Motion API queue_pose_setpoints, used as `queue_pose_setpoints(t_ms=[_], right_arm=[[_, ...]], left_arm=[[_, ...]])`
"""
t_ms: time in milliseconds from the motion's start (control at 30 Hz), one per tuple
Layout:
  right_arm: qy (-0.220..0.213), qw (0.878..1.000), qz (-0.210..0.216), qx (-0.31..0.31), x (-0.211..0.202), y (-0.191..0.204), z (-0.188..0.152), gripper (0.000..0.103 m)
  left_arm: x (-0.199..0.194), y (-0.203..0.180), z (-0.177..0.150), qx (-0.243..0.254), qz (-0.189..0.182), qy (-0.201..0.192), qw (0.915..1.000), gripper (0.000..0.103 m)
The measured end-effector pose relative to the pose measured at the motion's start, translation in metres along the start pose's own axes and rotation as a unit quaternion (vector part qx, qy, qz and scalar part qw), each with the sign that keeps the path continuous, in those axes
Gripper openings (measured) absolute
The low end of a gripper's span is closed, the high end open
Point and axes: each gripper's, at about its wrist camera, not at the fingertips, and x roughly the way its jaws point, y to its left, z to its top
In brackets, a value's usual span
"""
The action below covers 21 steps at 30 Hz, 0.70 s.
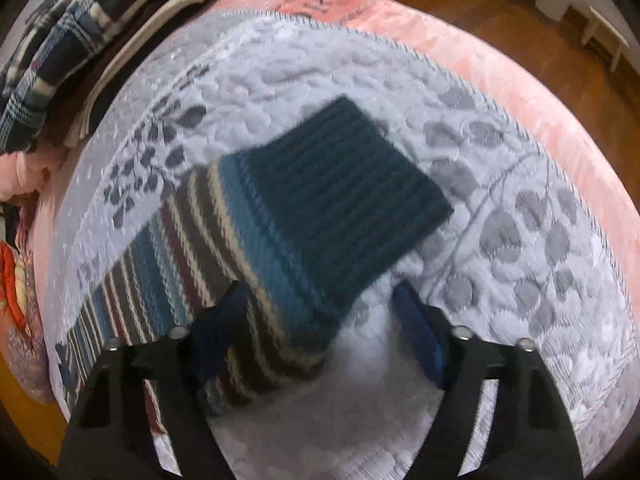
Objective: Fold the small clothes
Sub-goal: 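Grasp the dark ribbed cuff of a sleeve with the right tool and lift, then fold the held sleeve across the sweater body toward the collar, open right tool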
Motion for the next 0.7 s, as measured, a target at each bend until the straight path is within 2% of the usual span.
queue_pose_setpoints(t_ms=[67,133,167,200,267,467,700], right_arm=[[-0.007,1.0,0.0,-0.008,-0.001,0.003,0.002,0.054],[-0.01,1.0,0.002,-0.019,-0.001,0.007,0.001,0.04],[-0.01,1.0,0.011,-0.019,0.0,0.009,0.002,0.027],[-0.011,1.0,0.022,-0.015,-0.002,0.01,0.002,0.02],[-0.019,0.999,0.03,-0.016,-0.005,0.018,0.003,0.015],[-0.039,0.996,0.059,-0.06,-0.034,0.062,-0.01,0.012],[-0.041,0.984,0.093,-0.147,-0.065,0.152,-0.051,0.012]], left_arm=[[0.002,0.001,-0.001,0.003,0.004,-0.001,1.0,0.097],[0.002,0.003,-0.002,0.008,0.01,-0.005,0.9999,0.097],[0.002,0.004,-0.002,0.009,0.011,-0.005,0.9999,0.097],[0.002,0.005,-0.001,0.008,0.012,-0.005,0.9999,0.097],[0.002,0.009,-0.001,0.005,0.012,-0.005,0.9999,0.097],[0.005,0.023,0.003,-0.003,0.015,0.001,0.9999,0.097],[0.004,0.045,0.006,-0.026,0.023,0.004,0.9994,0.097]])
